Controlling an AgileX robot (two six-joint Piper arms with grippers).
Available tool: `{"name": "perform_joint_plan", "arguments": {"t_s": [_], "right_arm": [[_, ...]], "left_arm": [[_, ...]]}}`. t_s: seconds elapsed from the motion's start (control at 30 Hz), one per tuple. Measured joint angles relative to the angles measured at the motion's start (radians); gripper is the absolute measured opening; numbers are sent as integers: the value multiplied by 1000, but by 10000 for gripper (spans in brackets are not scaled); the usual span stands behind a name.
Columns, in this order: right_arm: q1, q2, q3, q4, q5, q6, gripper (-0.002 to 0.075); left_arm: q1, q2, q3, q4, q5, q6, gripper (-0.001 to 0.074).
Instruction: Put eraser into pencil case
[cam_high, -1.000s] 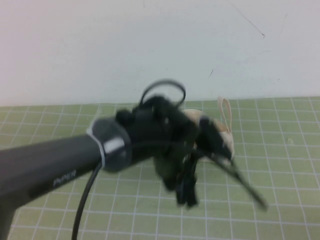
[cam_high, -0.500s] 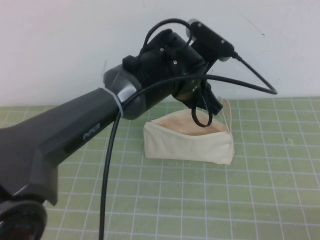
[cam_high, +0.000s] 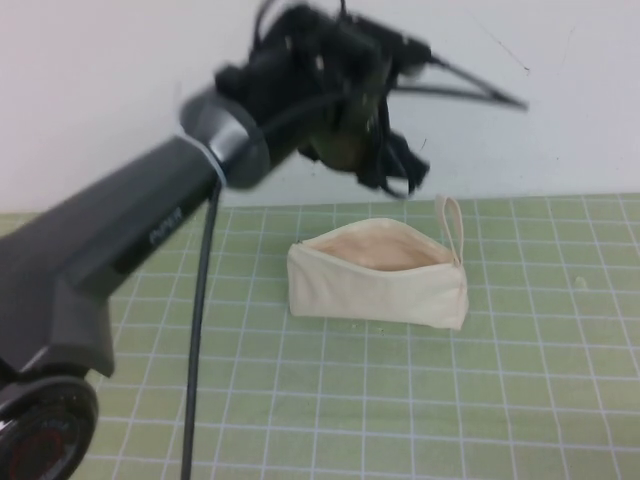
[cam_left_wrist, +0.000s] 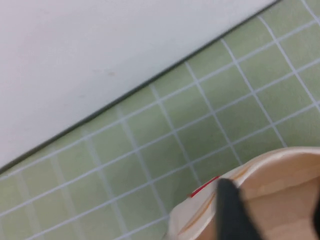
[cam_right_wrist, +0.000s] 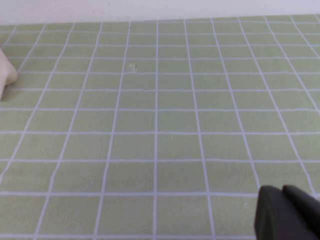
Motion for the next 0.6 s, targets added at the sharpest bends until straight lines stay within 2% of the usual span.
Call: {"name": "perform_joint_plan", "arguments": {"t_s": [0.13,0.2,0.33,0.5,0.6], "right_arm": [[0,0,0,0,0,0,-1],[0,0,0,0,0,0,-1],[0,0,0,0,0,0,-1],[0,0,0,0,0,0,-1],[0,0,0,0,0,0,-1]], "left_arm": [[0,-61,-103,9,134,7,111],[0,-122,-116,13,172,14,51],[0,-283,-126,35,208,39,8],[0,-494,-123,54,215,72,0],[0,-630,-65,49,215,116,0]]}}
